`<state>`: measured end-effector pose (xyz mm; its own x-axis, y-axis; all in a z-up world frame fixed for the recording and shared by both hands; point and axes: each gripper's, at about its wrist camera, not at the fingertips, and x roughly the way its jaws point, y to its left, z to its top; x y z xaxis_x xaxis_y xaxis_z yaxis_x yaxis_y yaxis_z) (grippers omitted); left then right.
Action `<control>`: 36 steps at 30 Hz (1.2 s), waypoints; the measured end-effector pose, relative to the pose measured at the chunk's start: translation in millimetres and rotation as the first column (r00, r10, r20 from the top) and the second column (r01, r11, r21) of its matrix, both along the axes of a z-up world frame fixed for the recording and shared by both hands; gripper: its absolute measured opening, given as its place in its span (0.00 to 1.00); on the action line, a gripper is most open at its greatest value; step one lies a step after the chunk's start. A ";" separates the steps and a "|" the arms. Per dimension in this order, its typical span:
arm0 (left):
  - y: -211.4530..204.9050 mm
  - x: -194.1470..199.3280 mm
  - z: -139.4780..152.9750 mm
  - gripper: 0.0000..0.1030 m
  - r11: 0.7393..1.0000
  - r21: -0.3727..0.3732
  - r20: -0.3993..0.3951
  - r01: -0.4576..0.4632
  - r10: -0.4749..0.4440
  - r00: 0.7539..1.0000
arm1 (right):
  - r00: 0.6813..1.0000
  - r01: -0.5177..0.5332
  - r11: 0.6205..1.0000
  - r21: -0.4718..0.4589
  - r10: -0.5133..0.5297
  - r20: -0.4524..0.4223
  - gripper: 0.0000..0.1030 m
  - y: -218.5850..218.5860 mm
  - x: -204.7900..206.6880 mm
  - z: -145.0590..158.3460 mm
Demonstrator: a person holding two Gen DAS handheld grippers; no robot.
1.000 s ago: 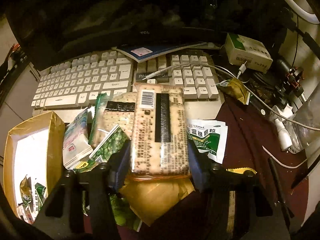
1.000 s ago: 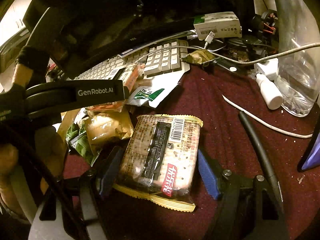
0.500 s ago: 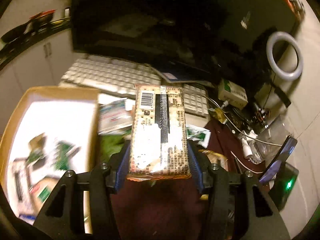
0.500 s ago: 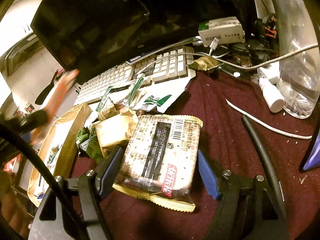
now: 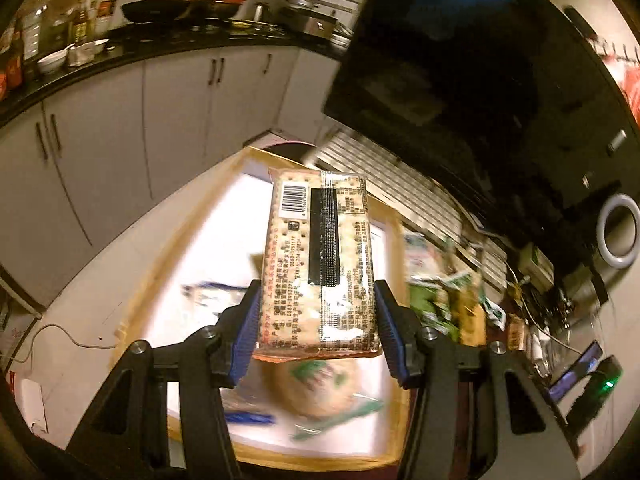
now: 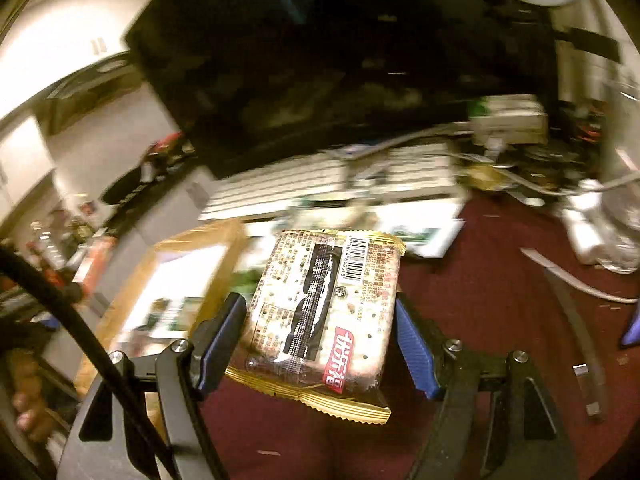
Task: Organize snacks
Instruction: 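Carry both wafer packs into the tray and open both tools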
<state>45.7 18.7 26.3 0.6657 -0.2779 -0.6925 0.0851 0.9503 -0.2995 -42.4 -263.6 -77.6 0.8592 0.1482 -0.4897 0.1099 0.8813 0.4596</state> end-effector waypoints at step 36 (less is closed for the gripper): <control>10.0 148.3 -70.6 0.54 0.993 0.101 -0.311 0.061 -0.027 0.950 | 0.864 -0.438 0.898 -0.047 0.406 -0.296 0.73 145.6 212.1 1.4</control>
